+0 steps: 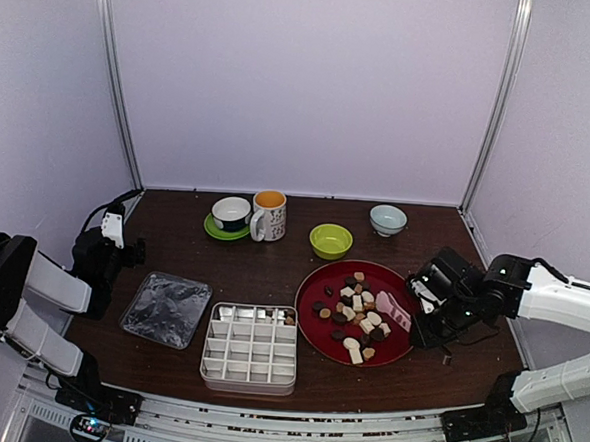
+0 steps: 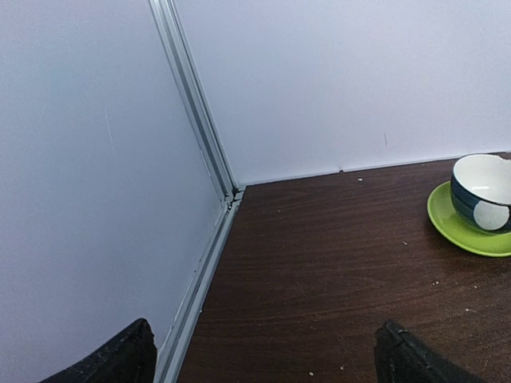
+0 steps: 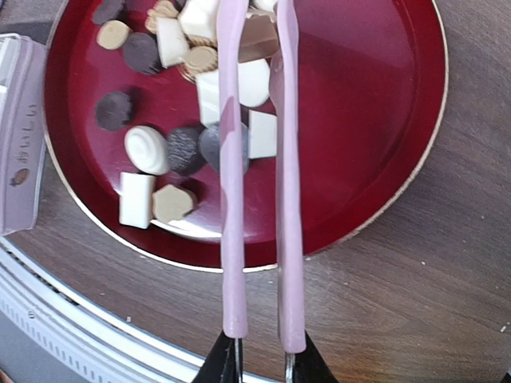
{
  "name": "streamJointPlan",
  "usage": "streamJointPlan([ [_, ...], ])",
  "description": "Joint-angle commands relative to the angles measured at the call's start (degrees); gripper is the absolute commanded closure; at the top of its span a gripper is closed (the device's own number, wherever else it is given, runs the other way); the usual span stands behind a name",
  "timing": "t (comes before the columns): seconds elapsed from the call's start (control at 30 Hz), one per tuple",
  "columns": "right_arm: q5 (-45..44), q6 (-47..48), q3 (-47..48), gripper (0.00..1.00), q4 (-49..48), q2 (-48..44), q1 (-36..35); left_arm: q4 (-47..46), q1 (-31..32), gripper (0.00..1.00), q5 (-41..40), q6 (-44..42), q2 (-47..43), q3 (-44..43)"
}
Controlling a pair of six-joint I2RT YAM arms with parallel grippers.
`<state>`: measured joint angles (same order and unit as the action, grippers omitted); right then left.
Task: Pack the chocolate
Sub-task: Place the fake chocolate in the empty pocket of the box.
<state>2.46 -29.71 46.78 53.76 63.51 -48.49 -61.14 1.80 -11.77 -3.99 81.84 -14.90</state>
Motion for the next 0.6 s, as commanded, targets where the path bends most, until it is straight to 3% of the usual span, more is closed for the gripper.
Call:
streamJointPlan([
  [0.0, 3.52, 1.39, 1.62, 0.81, -4.19, -2.57, -0.31, -1.42, -0.49, 0.02, -0.31, 0.03, -0.07, -0.95],
  [0.27, 8.91, 1.57, 3.23, 0.81, -12.76, -1.33, -3.65, -1.40, -0.49, 0.02, -0.35, 0.04, -0.09, -0.92],
  [0.57, 10.46, 0.55, 7.08, 0.82, -24.36, 8.53, -8.43, -1.42, -0.49, 0.02, -0.35, 0.04, -0.06, -0.94],
])
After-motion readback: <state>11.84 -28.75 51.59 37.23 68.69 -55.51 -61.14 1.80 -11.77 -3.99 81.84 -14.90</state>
